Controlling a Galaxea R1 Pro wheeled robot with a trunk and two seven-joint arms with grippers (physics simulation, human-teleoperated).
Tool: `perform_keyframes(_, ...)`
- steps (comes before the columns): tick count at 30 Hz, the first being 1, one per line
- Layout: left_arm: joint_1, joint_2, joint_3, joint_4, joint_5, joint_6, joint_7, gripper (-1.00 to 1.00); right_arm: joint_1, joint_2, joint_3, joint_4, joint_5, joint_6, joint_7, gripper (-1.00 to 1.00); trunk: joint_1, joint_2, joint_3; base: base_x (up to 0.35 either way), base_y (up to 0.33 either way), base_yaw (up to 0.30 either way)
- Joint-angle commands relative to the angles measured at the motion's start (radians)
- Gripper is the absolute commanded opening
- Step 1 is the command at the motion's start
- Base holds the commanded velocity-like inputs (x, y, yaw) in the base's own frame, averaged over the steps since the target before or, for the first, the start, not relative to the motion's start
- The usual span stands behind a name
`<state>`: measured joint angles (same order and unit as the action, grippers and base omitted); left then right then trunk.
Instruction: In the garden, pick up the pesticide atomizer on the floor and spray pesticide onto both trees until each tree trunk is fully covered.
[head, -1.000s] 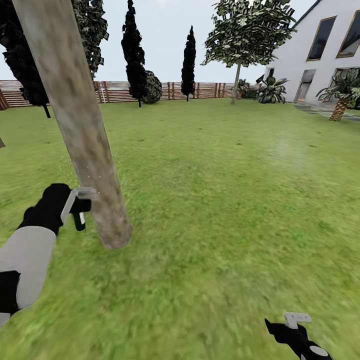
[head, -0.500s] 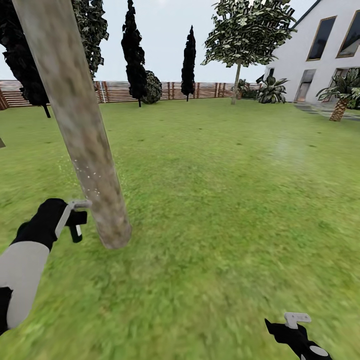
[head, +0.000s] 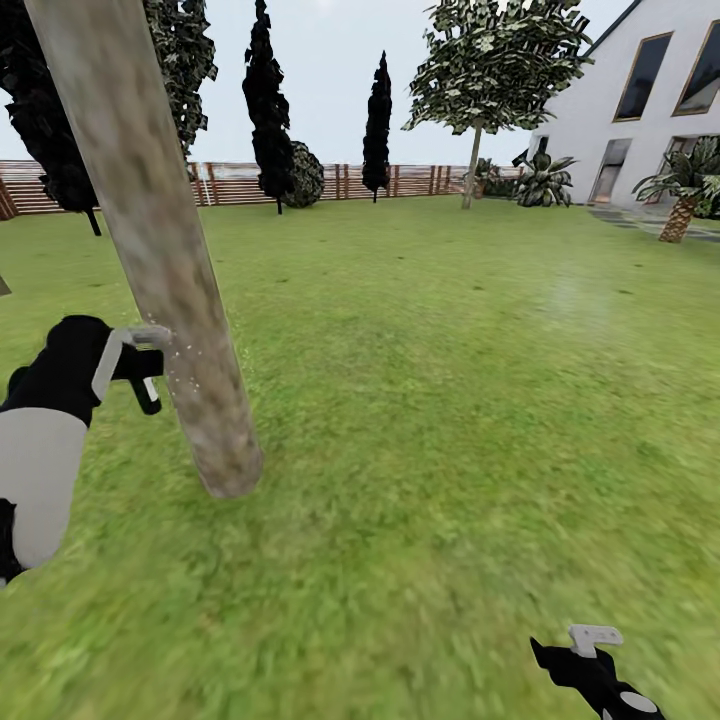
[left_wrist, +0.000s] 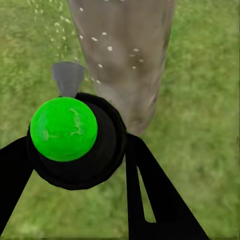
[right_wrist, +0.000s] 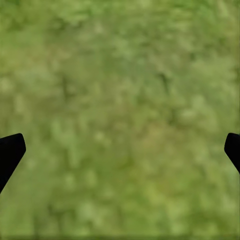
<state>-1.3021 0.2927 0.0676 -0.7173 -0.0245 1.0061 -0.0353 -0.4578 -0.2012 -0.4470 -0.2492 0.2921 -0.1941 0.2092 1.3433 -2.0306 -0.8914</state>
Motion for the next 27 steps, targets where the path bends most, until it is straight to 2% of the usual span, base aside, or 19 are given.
perform_keyframes(1,0.025,0.0,0.002,0.005,-0.003,0.0,-0.004,-1.0,-0.001,0.0,-0.009,0.001,0.009,-0.004,0.006,1.0,0.0,0.0,-0.001,0.0,0.0,0.0)
perform_keyframes(4,0.164,-0.005,0.006,0.007,0.005,-0.015,-0.006,-1.0,-0.001,0.0,-0.008,0.001,0.009,-0.004,0.006,1.0,0.0,0.0,-0.001,0.0,0.0,0.0)
perform_keyframes(5,0.193,-0.009,0.007,0.008,0.006,-0.032,-0.006,-1.0,-0.001,0.0,-0.008,0.001,0.009,-0.004,0.006,1.0,0.0,0.0,-0.001,0.0,0.0,0.0)
perform_keyframes(8,0.289,-0.026,0.009,0.011,0.007,-0.158,-0.005,-1.0,-0.001,0.0,-0.008,0.001,0.009,-0.004,0.006,1.0,0.0,0.0,-0.001,0.0,0.0,0.0)
perform_keyframes(10,0.321,-0.034,0.01,0.017,0.008,-0.23,-0.005,-1.0,-0.001,0.0,-0.009,0.001,0.009,-0.004,0.006,1.0,0.0,0.0,-0.001,0.0,0.0,0.0)
perform_keyframes(11,0.333,-0.039,0.011,0.025,0.008,-0.263,-0.005,-1.0,-0.001,0.0,-0.009,0.001,0.009,-0.004,0.006,1.0,0.0,0.0,-0.001,0.0,0.0,0.0)
perform_keyframes(13,0.341,-0.042,0.011,0.095,0.006,-0.351,-0.003,-1.0,-0.001,0.0,-0.009,0.001,0.009,-0.004,0.006,1.0,0.0,0.0,-0.001,0.0,0.0,0.0)
perform_keyframes(14,0.342,-0.042,0.011,0.111,0.005,-0.367,0.0,-1.0,-0.001,-0.001,-0.009,0.0,0.009,-0.004,0.006,1.0,0.0,0.0,-0.001,0.0,0.0,0.0)
perform_keyframes(21,0.353,-0.038,0.014,0.133,0.0,-0.375,0.01,-1.0,-0.001,-0.001,-0.009,-0.001,0.008,-0.004,0.006,1.0,0.0,0.0,-0.001,0.082,-0.051,0.009)
perform_keyframes(27,0.371,-0.038,0.015,0.135,0.0,-0.371,0.011,-1.0,-0.001,0.0,-0.009,-0.002,0.008,-0.004,0.006,1.0,0.0,0.0,-0.001,0.195,-0.206,0.174)
